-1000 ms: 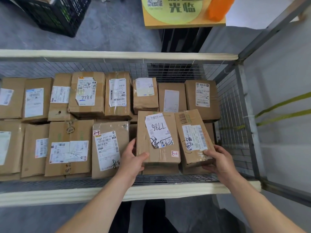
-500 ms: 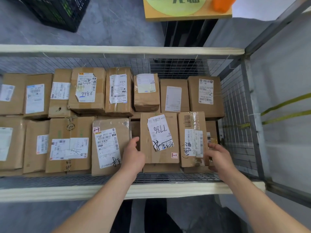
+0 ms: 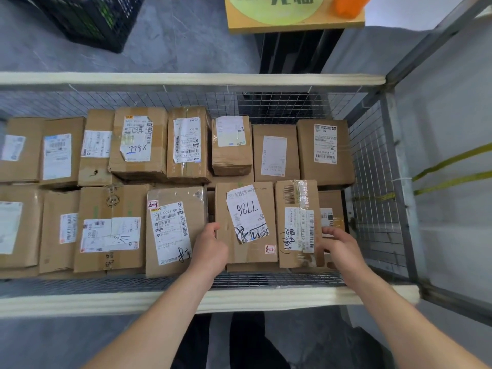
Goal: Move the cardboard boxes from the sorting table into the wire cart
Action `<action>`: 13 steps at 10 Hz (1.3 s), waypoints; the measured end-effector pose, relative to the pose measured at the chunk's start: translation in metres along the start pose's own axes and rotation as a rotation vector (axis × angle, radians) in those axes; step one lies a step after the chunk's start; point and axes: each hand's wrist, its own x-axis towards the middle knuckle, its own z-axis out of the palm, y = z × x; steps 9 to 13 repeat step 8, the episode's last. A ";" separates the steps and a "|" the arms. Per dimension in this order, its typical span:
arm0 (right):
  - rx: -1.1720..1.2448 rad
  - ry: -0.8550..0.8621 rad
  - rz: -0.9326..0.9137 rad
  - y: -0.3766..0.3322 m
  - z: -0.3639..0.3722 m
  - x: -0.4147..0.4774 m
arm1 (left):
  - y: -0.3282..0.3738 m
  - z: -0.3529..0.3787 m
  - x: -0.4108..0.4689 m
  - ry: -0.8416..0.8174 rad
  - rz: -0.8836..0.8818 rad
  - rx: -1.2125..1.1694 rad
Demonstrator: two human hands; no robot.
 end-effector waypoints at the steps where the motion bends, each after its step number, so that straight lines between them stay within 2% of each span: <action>1: -0.027 -0.011 -0.003 -0.002 0.000 -0.001 | 0.003 -0.002 -0.002 0.011 0.031 0.051; 3: -0.067 0.047 -0.084 -0.009 0.000 -0.009 | 0.017 -0.010 -0.012 0.046 0.093 0.204; 6: -0.233 0.114 -0.244 -0.029 0.002 -0.039 | 0.021 -0.022 -0.040 0.050 0.283 0.583; 8: -0.360 0.130 -0.409 -0.063 0.003 -0.081 | 0.056 -0.038 -0.075 0.148 0.501 0.830; 13: -0.360 0.130 -0.409 -0.063 0.003 -0.081 | 0.056 -0.038 -0.075 0.148 0.501 0.830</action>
